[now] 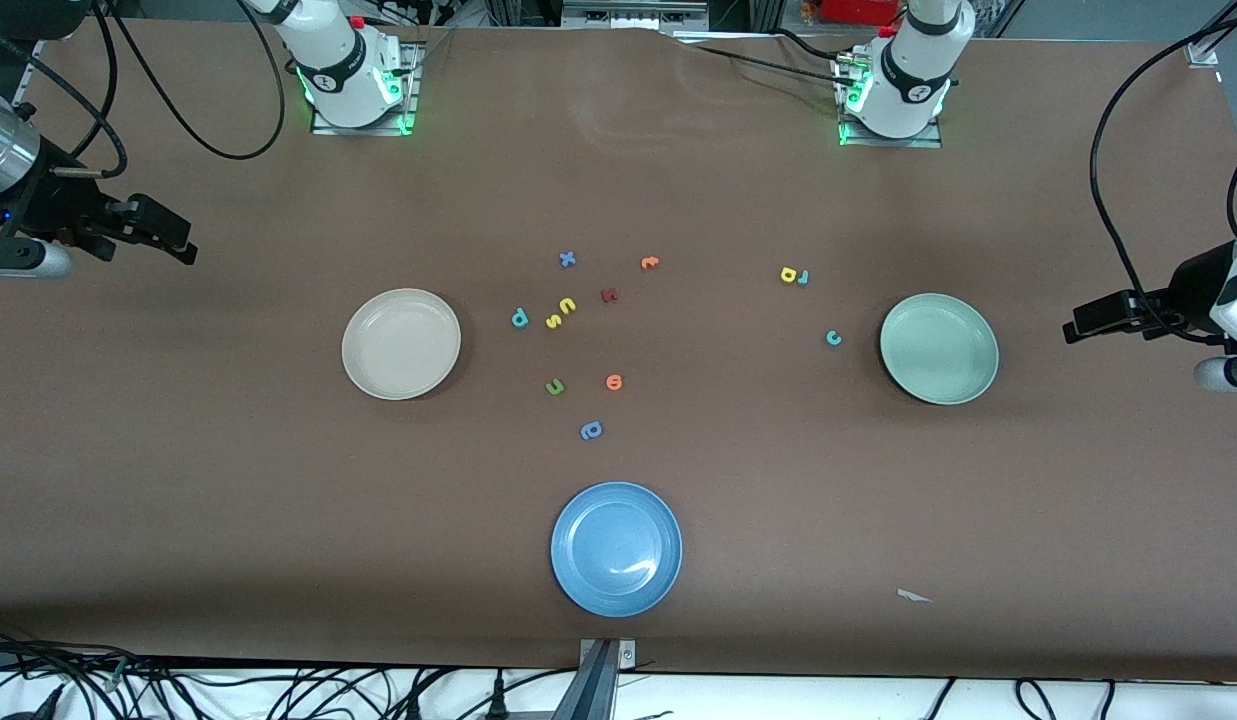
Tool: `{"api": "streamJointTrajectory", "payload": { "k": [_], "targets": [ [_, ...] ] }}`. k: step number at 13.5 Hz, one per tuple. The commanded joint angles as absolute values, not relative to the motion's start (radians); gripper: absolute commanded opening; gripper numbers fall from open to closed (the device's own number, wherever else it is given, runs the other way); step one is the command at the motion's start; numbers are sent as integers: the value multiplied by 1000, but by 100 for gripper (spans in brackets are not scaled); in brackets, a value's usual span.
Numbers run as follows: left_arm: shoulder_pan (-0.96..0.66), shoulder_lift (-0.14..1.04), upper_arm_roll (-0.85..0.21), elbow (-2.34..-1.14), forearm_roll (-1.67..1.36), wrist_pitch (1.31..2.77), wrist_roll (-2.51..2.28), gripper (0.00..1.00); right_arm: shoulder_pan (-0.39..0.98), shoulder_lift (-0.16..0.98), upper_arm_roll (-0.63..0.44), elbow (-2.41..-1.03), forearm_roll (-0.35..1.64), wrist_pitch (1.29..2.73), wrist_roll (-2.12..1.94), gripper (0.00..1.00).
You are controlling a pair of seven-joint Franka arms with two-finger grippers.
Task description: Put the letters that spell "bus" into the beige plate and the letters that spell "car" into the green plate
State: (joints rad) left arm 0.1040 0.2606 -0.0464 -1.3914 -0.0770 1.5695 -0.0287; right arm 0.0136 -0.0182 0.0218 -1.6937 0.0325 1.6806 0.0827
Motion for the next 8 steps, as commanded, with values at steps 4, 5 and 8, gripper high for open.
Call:
{"api": "streamJointTrajectory", "payload": {
  "k": [4, 5, 8],
  "targets": [
    [89, 256, -44, -1397, 1, 1568, -17, 100, 3, -12, 34, -1675, 21, 1667, 86, 100],
    [89, 256, -44, -1397, 8, 1568, -18, 100, 3, -12, 34, -1674, 21, 1670, 86, 100],
    [89, 256, -46, -1401, 5, 1568, -18, 100, 3, -12, 34, -1675, 20, 1667, 86, 100]
  ]
}}
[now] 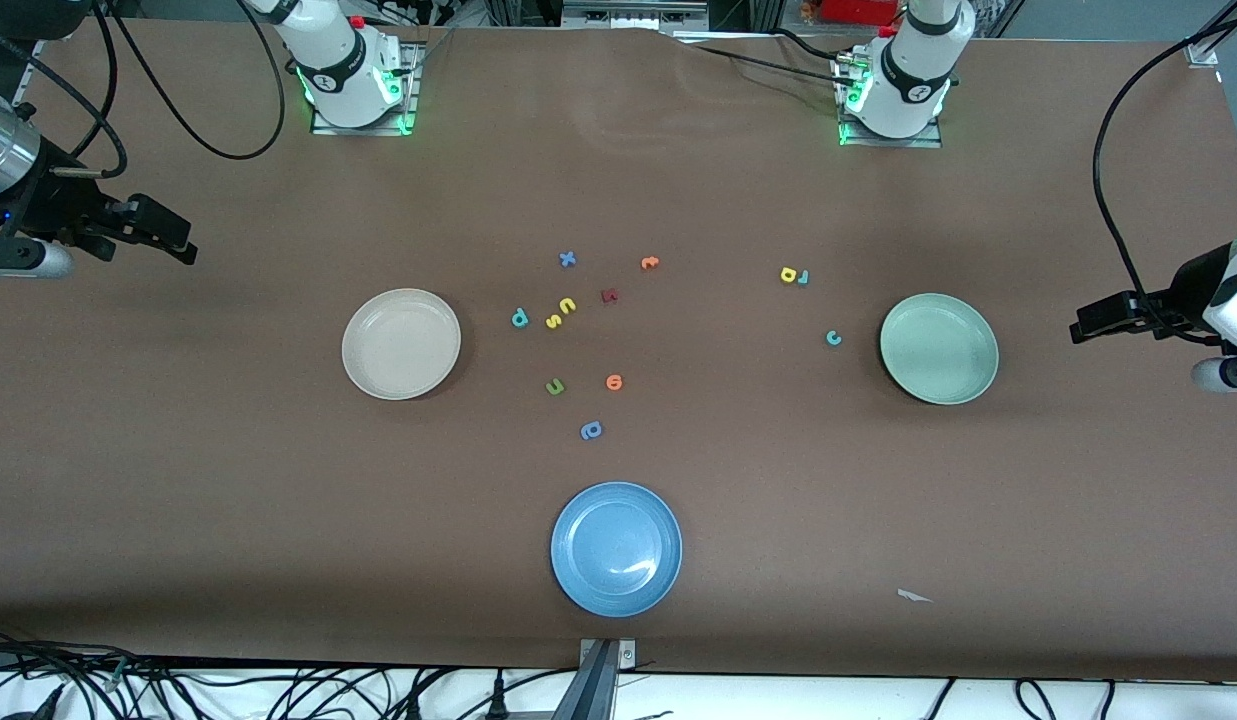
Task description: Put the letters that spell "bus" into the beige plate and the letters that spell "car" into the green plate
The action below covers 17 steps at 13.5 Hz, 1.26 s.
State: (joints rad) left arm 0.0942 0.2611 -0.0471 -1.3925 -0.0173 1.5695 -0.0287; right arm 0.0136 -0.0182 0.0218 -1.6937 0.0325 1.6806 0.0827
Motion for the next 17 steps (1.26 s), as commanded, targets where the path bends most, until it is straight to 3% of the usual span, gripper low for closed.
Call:
{"api": "streamJointTrajectory", "payload": {
  "k": [1, 10, 14, 17],
  "targets": [
    [89, 258, -46, -1401, 2, 1568, -18, 100, 3, -12, 34, -1675, 20, 1667, 87, 100],
    [29, 360, -57, -1434, -73, 1566, -127, 100, 3, -12, 34, -1675, 21, 1664, 89, 100],
    [-15, 396, -58, -1544, -103, 1610, -199, 100, 8, -12, 35, -1678, 25, 1664, 91, 100],
    [-51, 393, -58, -1666, -129, 1750, -300, 100, 90, 27, 38, -1686, 20, 1663, 133, 100]
  ]
}}
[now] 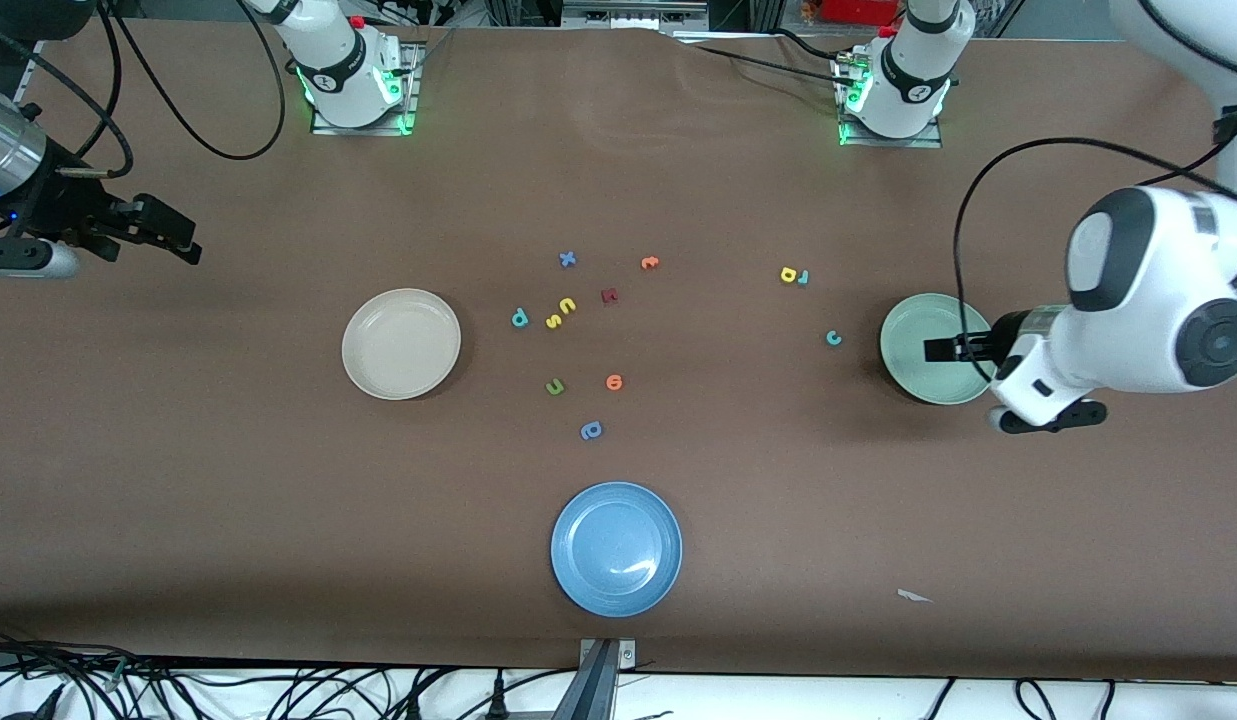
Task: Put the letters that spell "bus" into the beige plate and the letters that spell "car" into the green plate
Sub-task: 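Reach the left gripper to the teal c while the right gripper reaches the teal p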
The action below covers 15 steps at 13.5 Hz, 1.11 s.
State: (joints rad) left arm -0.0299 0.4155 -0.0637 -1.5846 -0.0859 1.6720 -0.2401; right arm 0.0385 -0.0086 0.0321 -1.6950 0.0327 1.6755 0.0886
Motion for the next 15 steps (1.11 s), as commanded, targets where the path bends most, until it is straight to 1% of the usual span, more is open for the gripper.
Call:
{"api": "streamJointTrajectory", "payload": {
  "k": [1, 2, 4, 5, 7, 9, 10, 12, 14, 15],
  "targets": [
    [-54, 393, -58, -1702, -150, 1802, -320, 100, 128, 41, 38, -1690, 20, 1663, 181, 100],
    [-61, 388, -61, -1742, -158, 1837, -327, 100, 167, 49, 37, -1693, 18, 1672, 246, 100],
    [-67, 385, -87, -1824, -156, 1909, -343, 99, 230, 122, 37, -1693, 17, 1674, 299, 100],
    [-67, 382, -100, -1866, -156, 1961, -353, 99, 247, 159, 37, -1700, 17, 1680, 301, 100],
    [-67, 376, -115, -1946, -155, 2052, -353, 95, 299, 207, 38, -1723, 17, 1736, 301, 100],
    [-77, 374, -117, -2014, -155, 2152, -354, 95, 350, 260, 40, -1736, 26, 1749, 289, 100],
    [-81, 376, -117, -2037, -153, 2192, -354, 95, 376, 270, 52, -1767, 28, 1761, 291, 100],
    [-90, 376, -117, -2101, -152, 2293, -354, 95, 416, 261, 72, -1868, 28, 1889, 320, 100],
    [-98, 376, -117, -2160, -152, 2394, -367, 95, 417, 267, 95, -1942, 28, 2000, 331, 100],
    [-112, 379, -117, -2174, -152, 2416, -380, 95, 419, 268, 113, -1988, 28, 2067, 333, 100]
  ]
}}
